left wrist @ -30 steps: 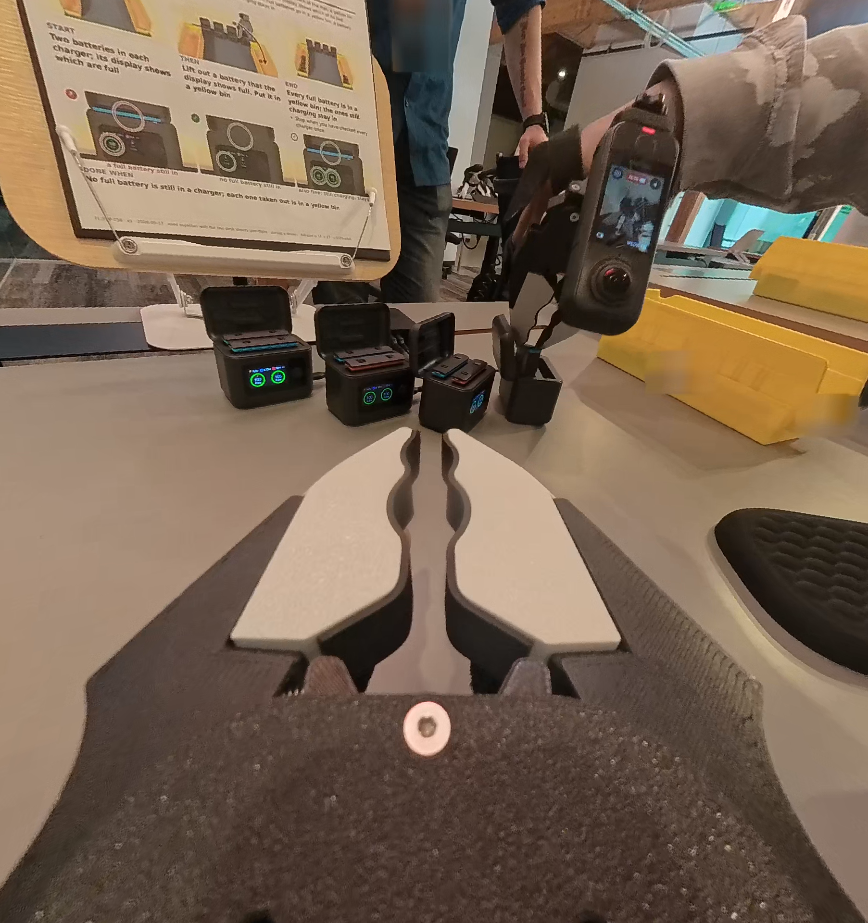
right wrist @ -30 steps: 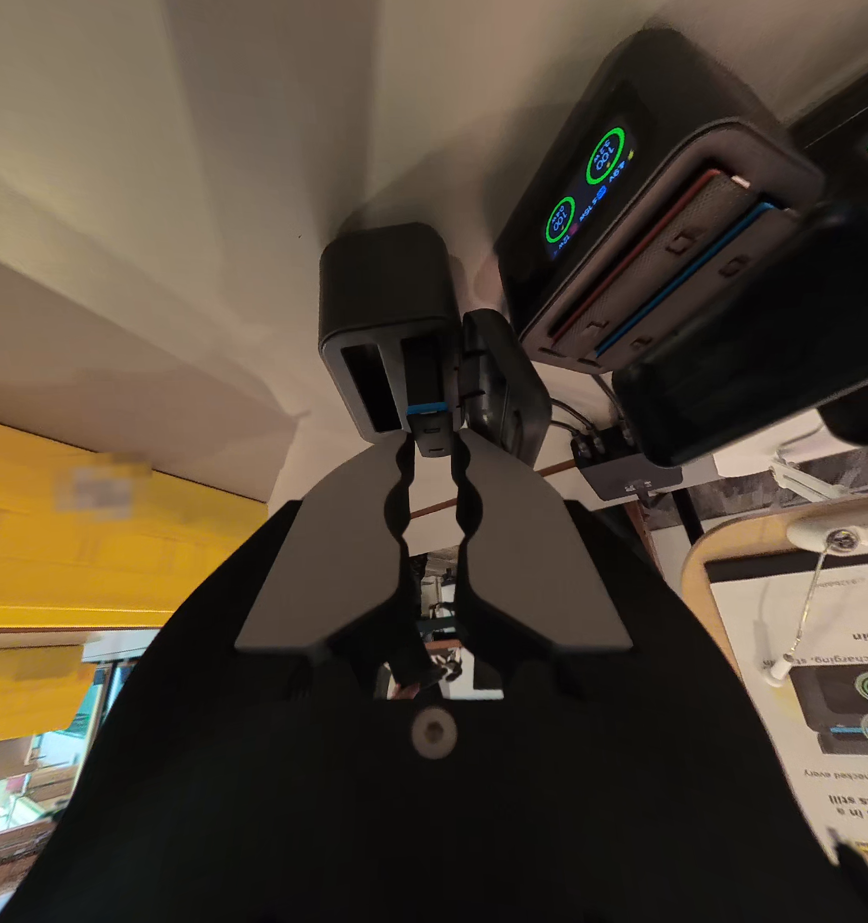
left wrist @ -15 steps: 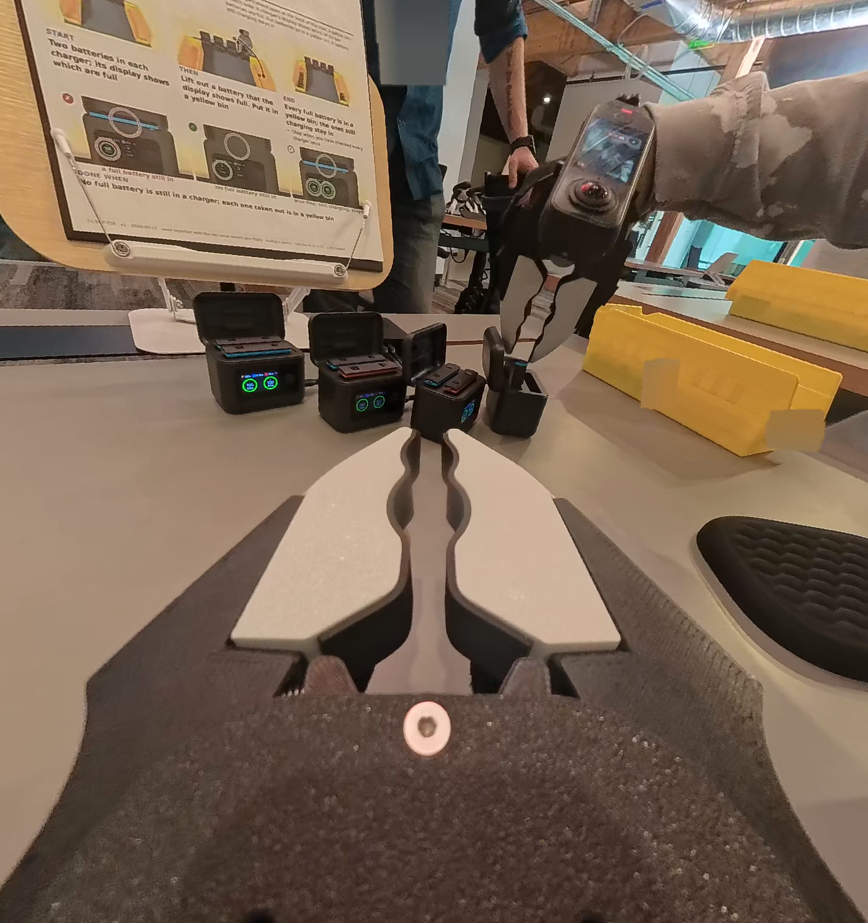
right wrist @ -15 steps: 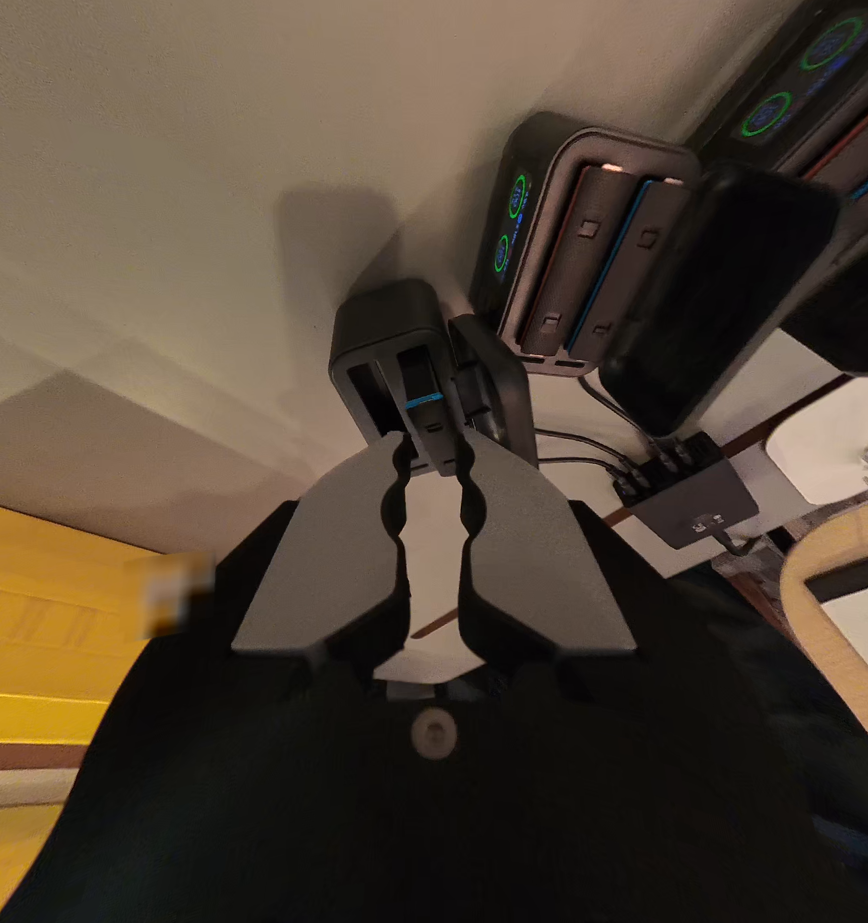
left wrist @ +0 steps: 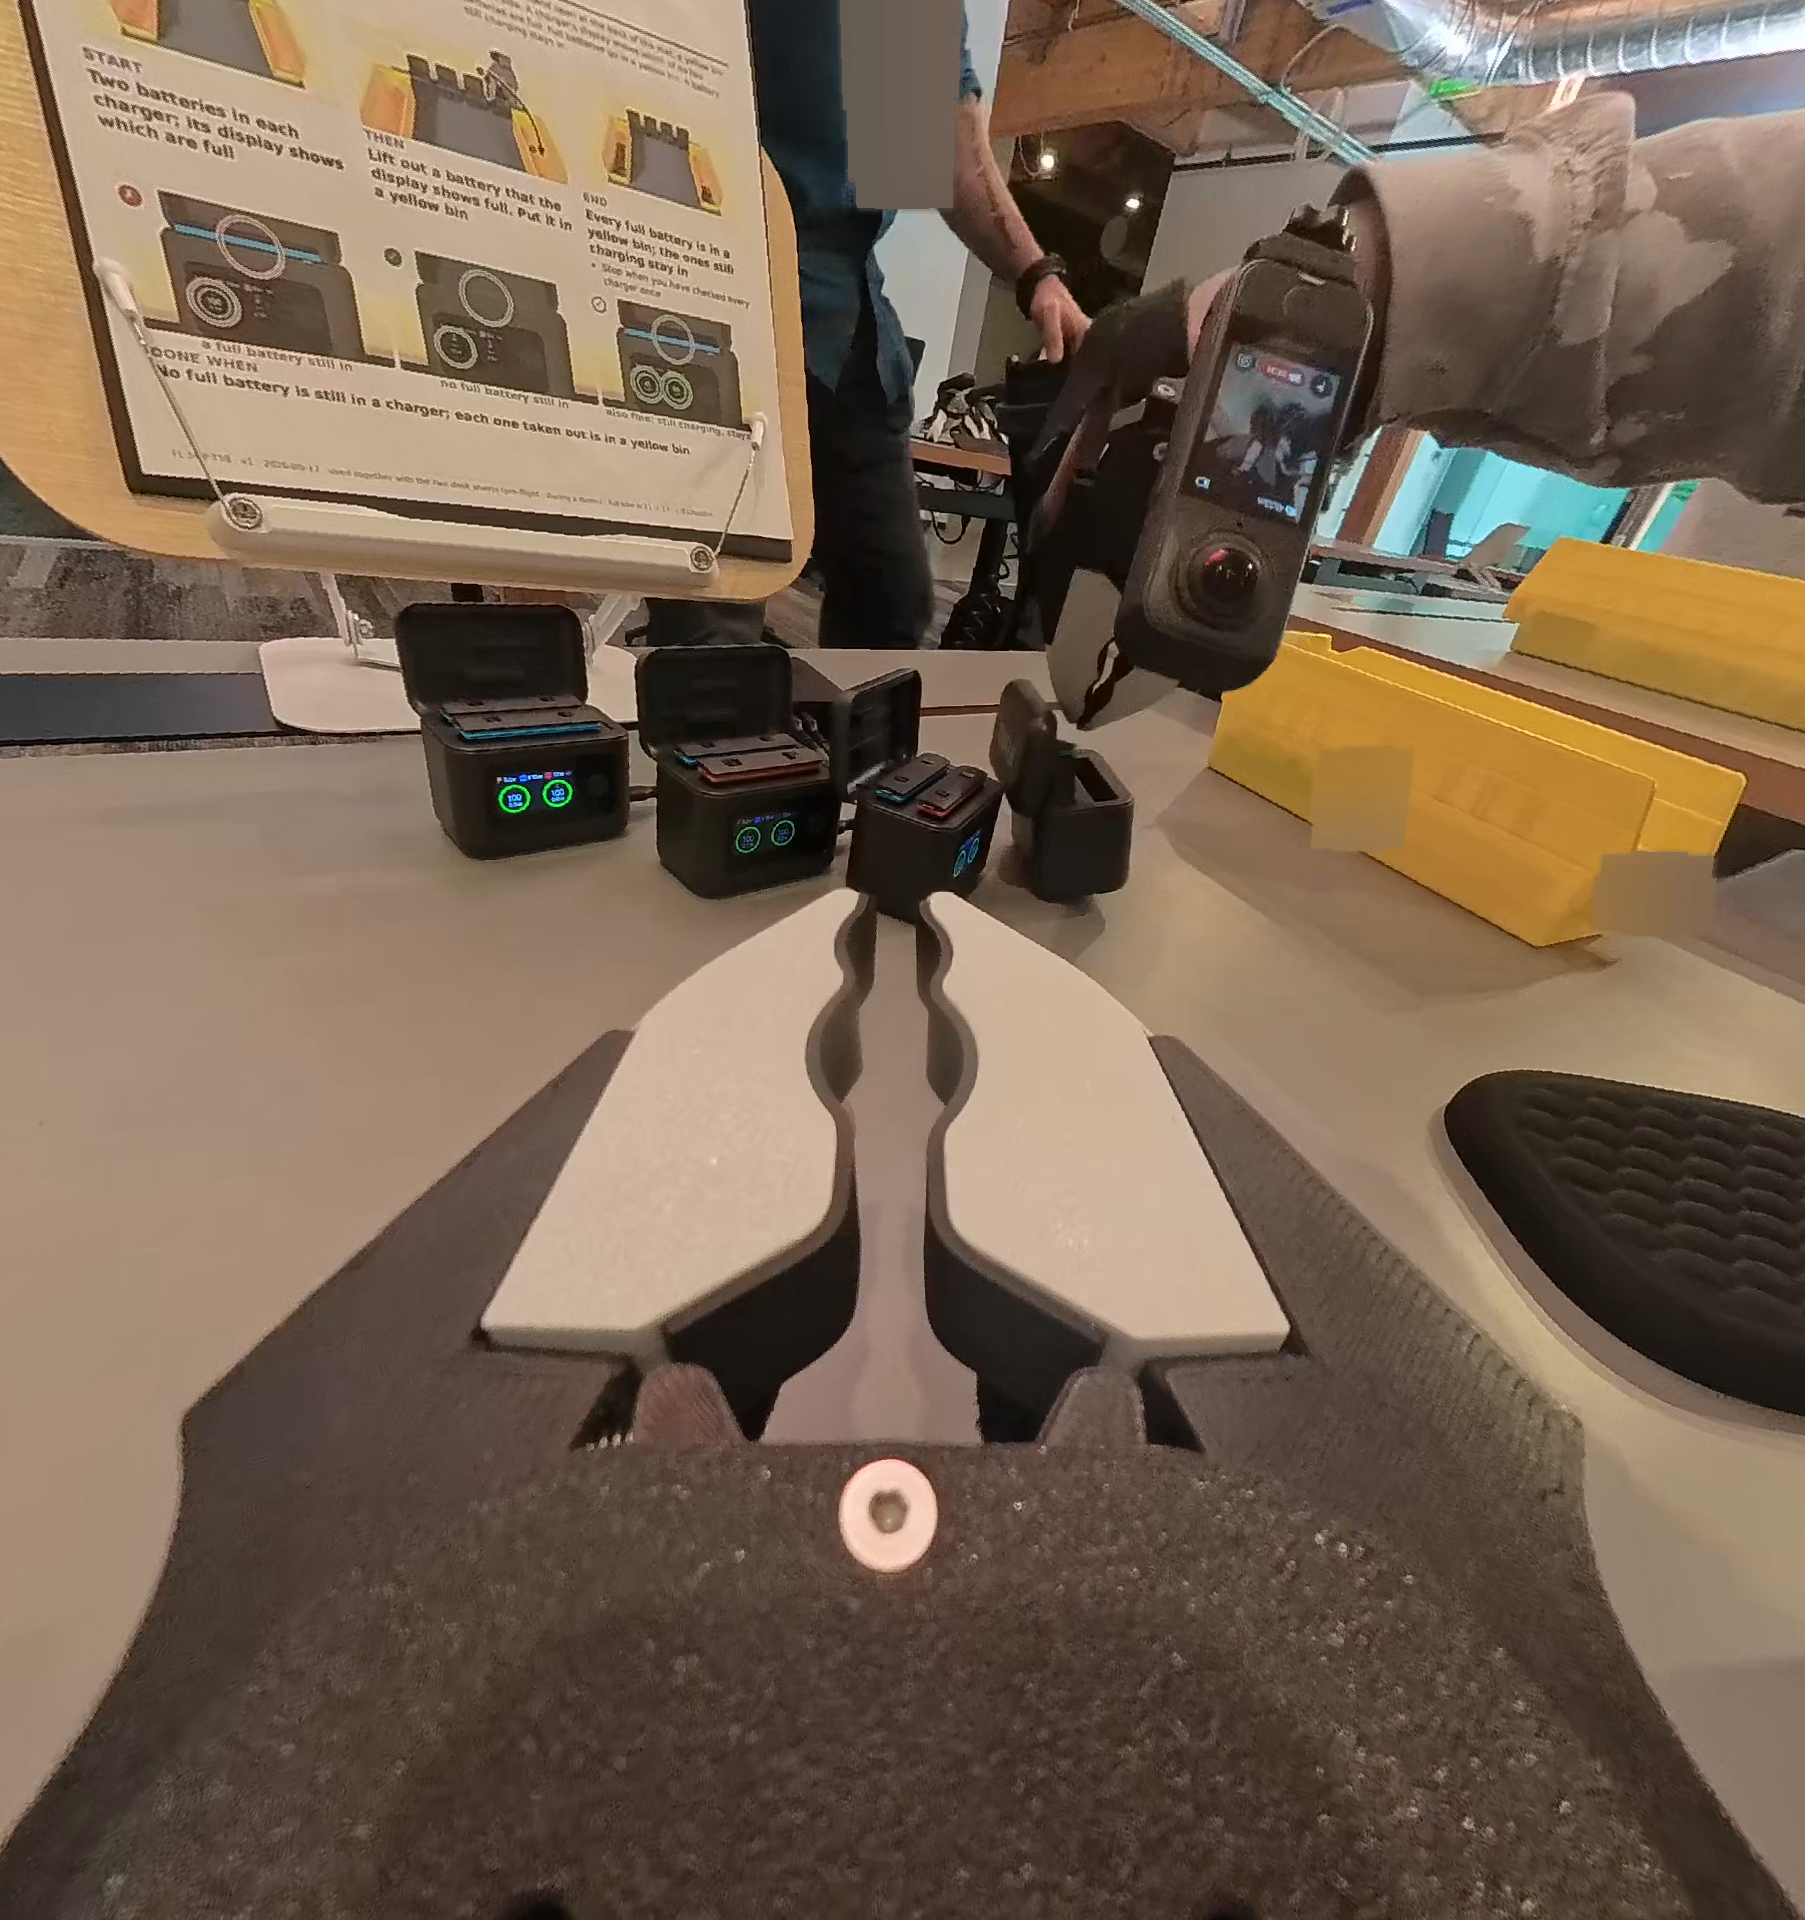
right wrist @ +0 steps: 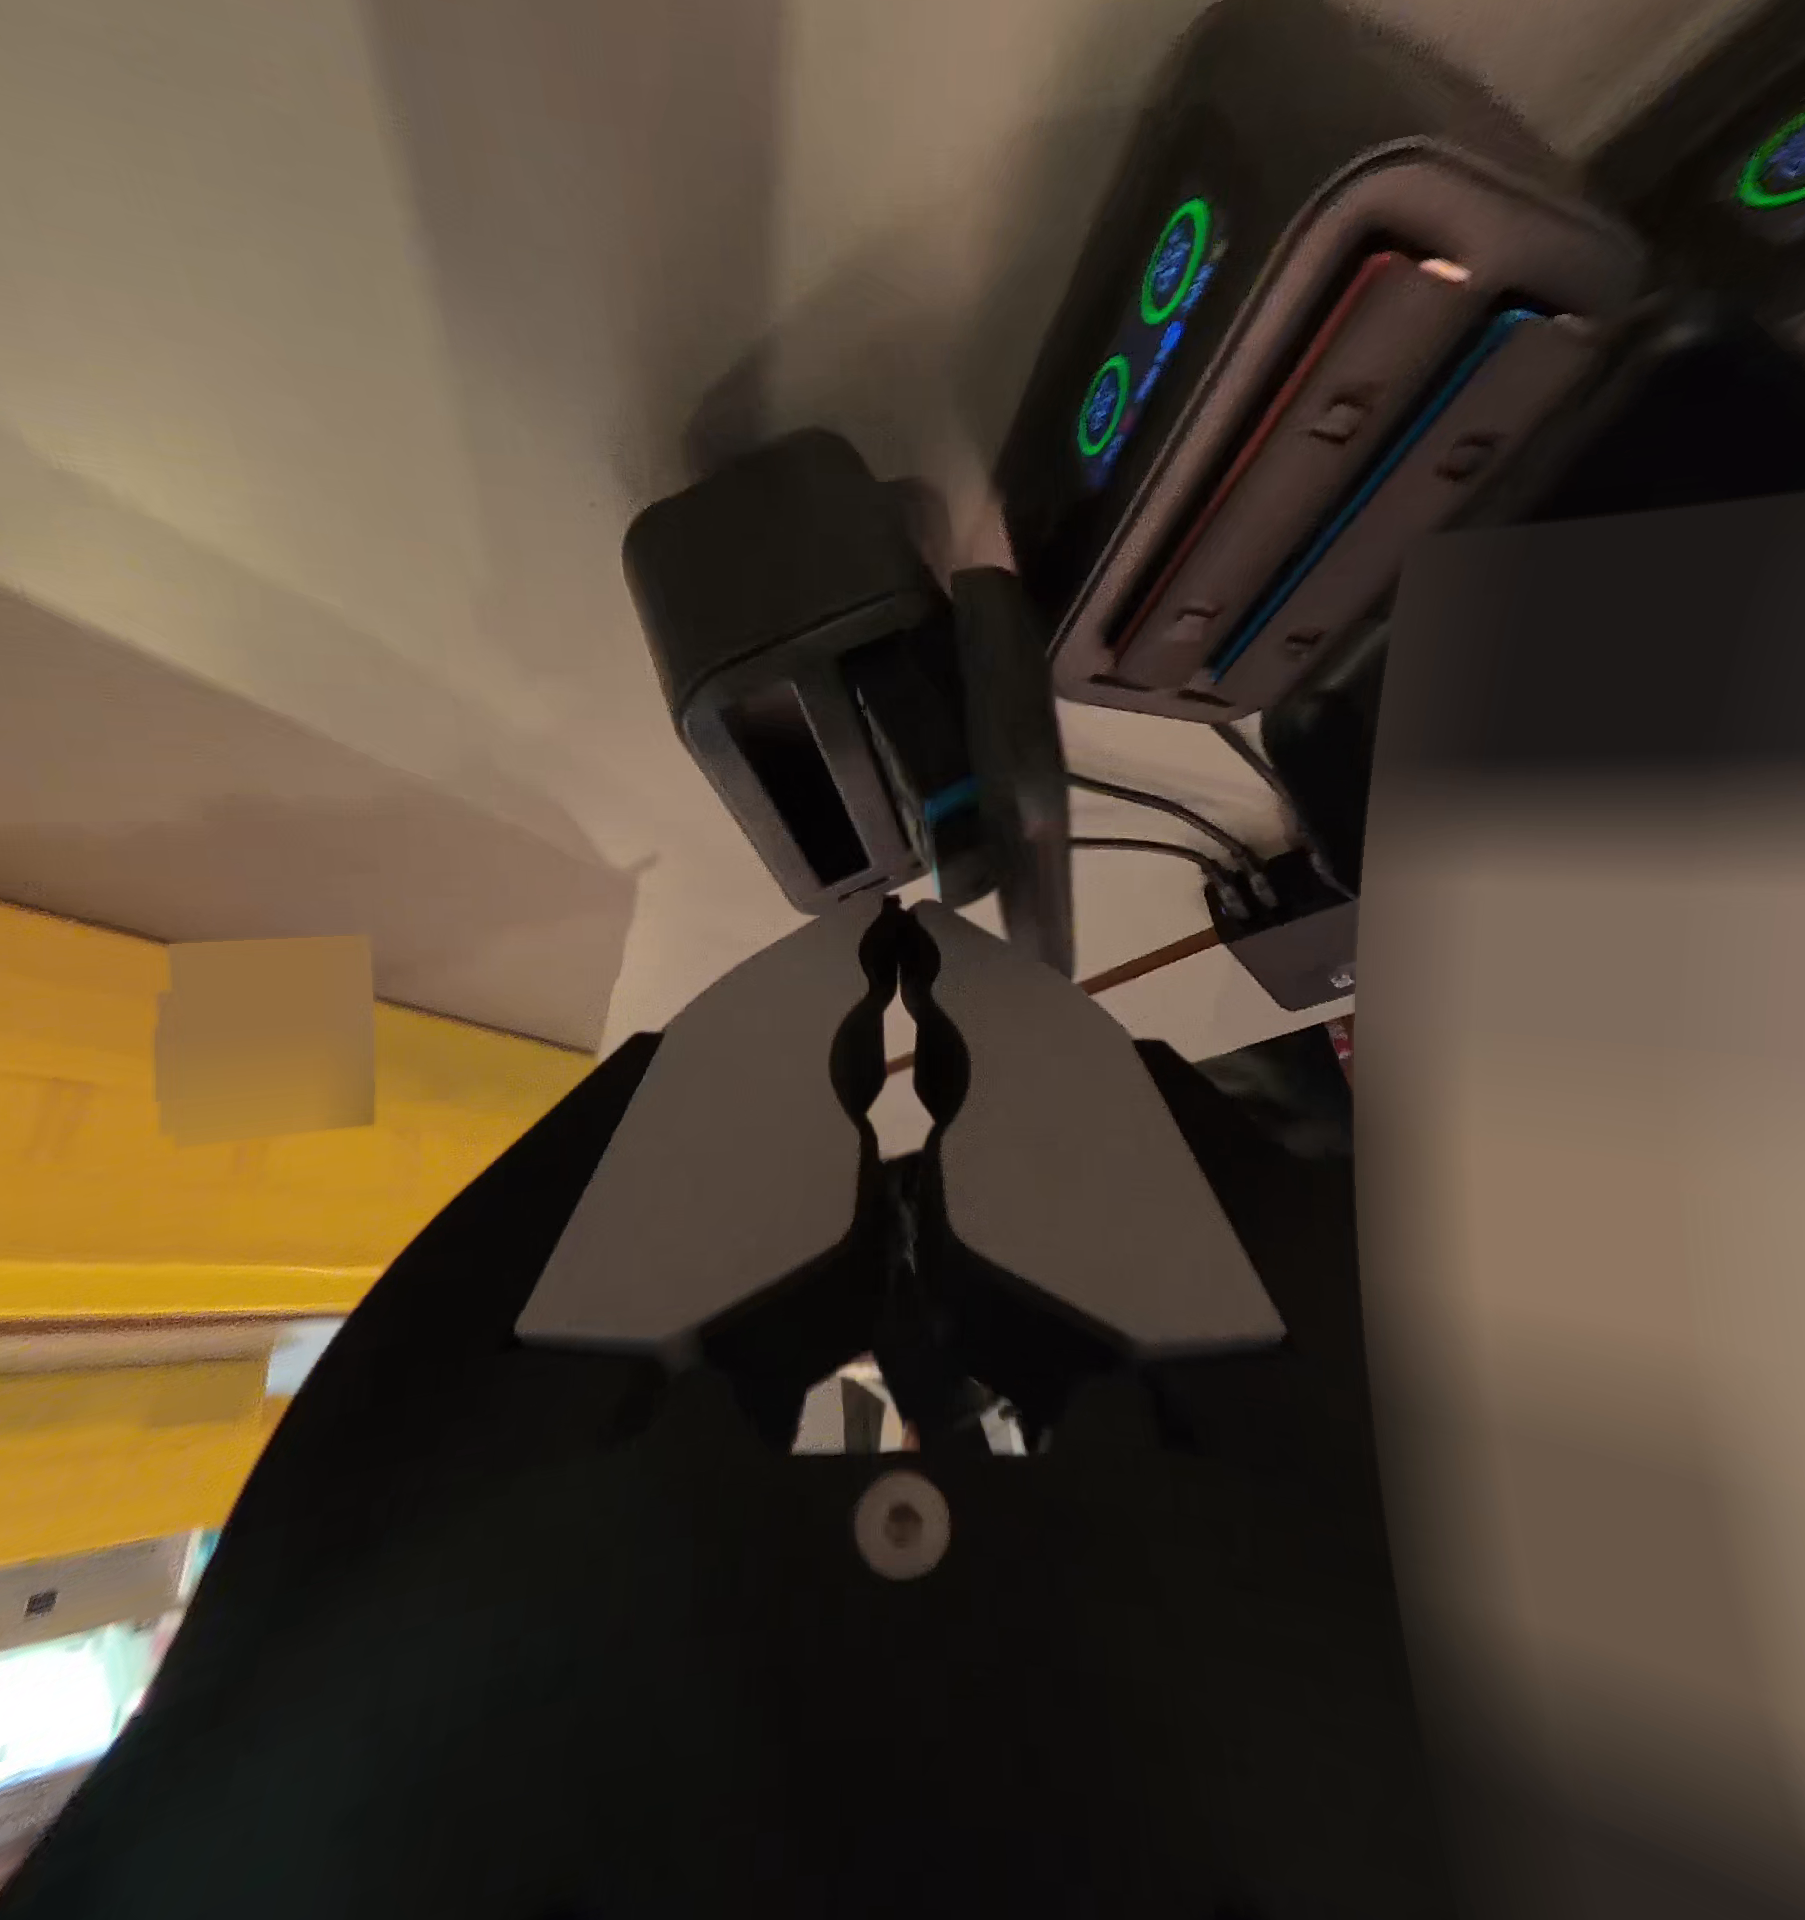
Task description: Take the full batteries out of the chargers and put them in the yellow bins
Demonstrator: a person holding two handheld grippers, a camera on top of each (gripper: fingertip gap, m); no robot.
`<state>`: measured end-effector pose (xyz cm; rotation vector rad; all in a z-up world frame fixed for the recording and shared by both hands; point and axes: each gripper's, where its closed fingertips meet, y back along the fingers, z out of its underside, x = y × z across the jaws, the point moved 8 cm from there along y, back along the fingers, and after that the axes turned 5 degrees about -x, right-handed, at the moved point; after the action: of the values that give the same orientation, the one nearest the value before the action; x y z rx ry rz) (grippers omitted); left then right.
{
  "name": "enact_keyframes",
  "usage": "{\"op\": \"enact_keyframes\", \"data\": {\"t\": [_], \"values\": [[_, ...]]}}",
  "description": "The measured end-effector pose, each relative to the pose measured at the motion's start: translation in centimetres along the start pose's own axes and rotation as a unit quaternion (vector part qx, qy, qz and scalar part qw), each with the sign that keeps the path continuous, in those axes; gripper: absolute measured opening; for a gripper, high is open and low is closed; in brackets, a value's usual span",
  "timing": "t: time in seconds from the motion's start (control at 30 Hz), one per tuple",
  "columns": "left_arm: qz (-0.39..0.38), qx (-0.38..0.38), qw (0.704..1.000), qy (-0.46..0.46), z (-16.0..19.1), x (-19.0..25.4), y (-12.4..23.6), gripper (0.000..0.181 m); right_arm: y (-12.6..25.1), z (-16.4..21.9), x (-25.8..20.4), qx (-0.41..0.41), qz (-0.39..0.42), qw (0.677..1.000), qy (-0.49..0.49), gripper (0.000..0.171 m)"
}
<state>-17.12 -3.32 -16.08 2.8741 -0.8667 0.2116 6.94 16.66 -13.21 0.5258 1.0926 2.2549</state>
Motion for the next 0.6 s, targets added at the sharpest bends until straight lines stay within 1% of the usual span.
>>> {"op": "enact_keyframes", "data": {"t": [0.13,0.2,0.3,0.47,0.6], "values": [[0.003,-0.001,1.000,0.002,0.0,0.0,0.0,0.007,0.2,-1.1,-0.2,-0.040,-0.005,0.999,0.029,0.000],[0.003,0.004,1.000,0.002,0.0,0.0,0.1,0.007,0.1,-1.4,0.0,-0.042,0.004,0.999,0.034,0.000],[0.005,0.008,1.000,0.006,-0.1,-0.1,0.2,0.007,0.3,-1.0,0.1,-0.020,-0.004,1.000,0.021,0.001],[0.009,0.007,1.000,0.012,-0.1,-0.2,0.2,0.007,0.2,0.4,-0.3,0.015,-0.013,1.000,0.014,0.019],[0.008,0.009,1.000,0.014,-0.1,-0.3,0.2,0.007,-0.8,0.7,-0.6,0.031,-0.004,0.999,0.019,0.027]]}}
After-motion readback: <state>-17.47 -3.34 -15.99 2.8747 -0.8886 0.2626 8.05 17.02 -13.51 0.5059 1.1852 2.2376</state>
